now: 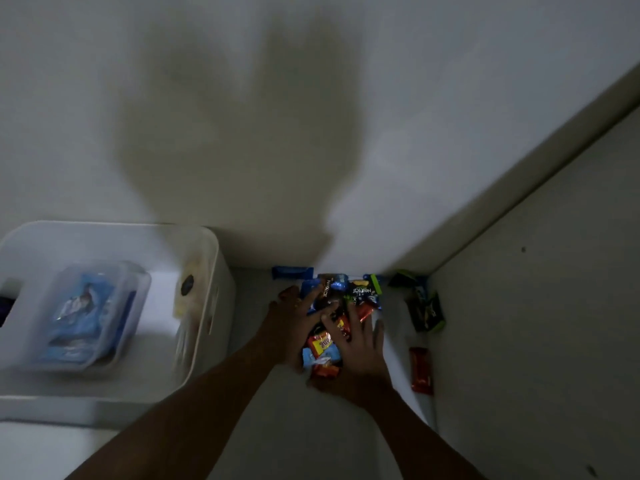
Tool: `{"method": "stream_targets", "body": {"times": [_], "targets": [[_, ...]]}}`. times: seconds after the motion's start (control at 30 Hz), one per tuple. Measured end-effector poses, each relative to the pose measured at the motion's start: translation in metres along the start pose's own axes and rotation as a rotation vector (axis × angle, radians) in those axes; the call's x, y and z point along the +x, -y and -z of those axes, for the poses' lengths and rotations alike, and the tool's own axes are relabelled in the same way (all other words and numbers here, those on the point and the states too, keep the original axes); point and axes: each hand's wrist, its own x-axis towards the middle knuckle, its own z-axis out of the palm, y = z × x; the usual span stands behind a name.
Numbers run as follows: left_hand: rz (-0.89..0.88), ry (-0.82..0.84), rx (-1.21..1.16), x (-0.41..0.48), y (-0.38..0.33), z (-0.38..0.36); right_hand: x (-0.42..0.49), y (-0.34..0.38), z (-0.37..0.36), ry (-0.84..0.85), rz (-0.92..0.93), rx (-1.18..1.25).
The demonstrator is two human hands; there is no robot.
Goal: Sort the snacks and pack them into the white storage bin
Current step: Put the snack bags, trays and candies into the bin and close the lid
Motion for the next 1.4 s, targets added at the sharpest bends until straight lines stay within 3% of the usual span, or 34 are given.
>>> {"method": "stream_targets", "body": {"times": [0.2,0.47,0.57,0.7,0.93,1.17,1.3,1.4], "targets": [[0.063,-0.002,-0.25,-0.011,0.007,-0.018,0.006,-0.001,-0.001,-0.171,0.061,0.028],[0.26,-0.336,-0.529,-0.018,-0.013,-0.023,0.007,-0.003,0.006,-0.167,0.008,0.267],[0.293,-0.39,-0.582,-0.019,-0.014,-0.028,0.001,-0.005,0.011,-0.221,0.028,0.37],[0.324,-0.5,-0.71,-0.03,-0.018,-0.023,-0.01,-0.001,0.023,-0.314,-0.076,0.558],[0.346,-0.619,-0.797,-0.055,-0.036,0.015,-0.024,0.03,0.091,-0.471,-0.146,0.786],[0.225,-0.9,-0.996,-0.106,-0.042,0.088,-0.022,0.068,0.16,-0.647,-0.064,0.849],[0.298,-1.076,-1.053,-0.144,-0.02,0.122,-0.01,0.122,0.197,-0.744,-0.017,0.905],[0.384,-1.194,-1.067,-0.173,0.008,0.135,0.003,0.169,0.214,-0.725,0.063,1.035]]}}
